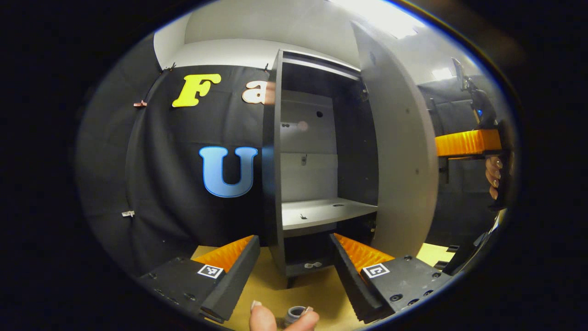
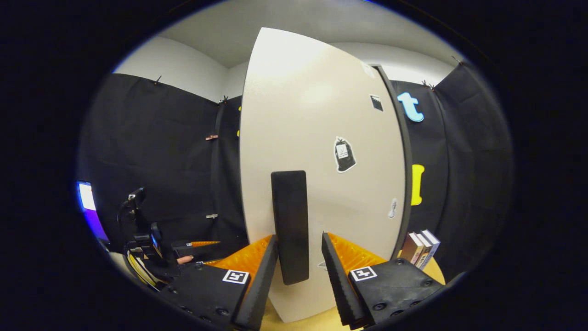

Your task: Open the cabinet door with the right hand, grasp the bottle in the cabinet with the left hand and place it on the coaster, then close the cabinet door with the right hand.

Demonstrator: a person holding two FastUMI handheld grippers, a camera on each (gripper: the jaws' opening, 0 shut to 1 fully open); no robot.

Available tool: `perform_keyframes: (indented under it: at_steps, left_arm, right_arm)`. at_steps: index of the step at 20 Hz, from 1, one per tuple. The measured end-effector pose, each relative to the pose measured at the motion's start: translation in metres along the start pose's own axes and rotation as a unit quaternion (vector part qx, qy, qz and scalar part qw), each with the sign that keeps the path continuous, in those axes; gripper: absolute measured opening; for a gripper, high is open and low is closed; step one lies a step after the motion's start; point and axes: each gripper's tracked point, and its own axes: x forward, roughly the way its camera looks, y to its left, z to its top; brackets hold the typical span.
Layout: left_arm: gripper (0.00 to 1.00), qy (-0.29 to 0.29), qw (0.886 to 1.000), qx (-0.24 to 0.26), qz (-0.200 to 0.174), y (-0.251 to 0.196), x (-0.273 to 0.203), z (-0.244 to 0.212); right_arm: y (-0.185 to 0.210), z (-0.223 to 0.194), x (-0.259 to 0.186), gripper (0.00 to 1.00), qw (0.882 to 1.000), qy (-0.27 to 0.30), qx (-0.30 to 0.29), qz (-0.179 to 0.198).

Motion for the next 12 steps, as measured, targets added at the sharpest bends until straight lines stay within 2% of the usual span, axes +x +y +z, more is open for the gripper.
perform_keyframes:
  at_steps: [5, 6, 12]
  left_arm:
    - [0.94, -0.006, 1.000, 0.001, 0.002, 0.012, -0.009, 0.007]
    - [0.92, -0.005, 1.000, -0.001, 0.001, 0.009, -0.009, 0.007]
    - [0.95, 0.007, 1.000, 0.003, -0.021, -0.031, -0.006, 0.016]
  right_arm:
    - [-0.004, 0.002, -0.010, 0.64, 0.999, -0.008, -0.029, -0.019]
    - [-0.007, 0.000, -0.010, 0.64, 0.999, -0.007, -0.035, -0.025]
    - [-0.031, -0.005, -0.016, 0.65, 0.997, -0.002, -0.044, -0.061]
